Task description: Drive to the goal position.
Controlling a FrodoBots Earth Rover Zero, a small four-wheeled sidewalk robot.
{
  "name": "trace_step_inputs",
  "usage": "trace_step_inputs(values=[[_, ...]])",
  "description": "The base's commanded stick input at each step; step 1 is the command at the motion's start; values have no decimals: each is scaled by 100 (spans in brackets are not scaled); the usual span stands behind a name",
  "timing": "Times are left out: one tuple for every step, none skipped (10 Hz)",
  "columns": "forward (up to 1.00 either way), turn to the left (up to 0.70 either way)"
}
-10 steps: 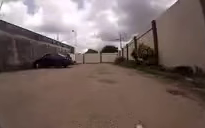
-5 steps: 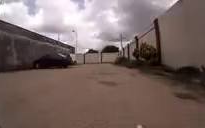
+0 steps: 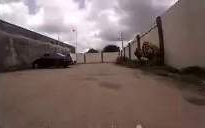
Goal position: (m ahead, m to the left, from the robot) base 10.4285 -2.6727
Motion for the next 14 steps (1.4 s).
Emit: trace_step_inputs(values=[[50, 0], [50, 0], [50, 0], [50, 0], [50, 0], [50, 0], [50, 0], [50, 0], [50, 0], [50, 0], [50, 0], [50, 0], [50, 0], [50, 0]])
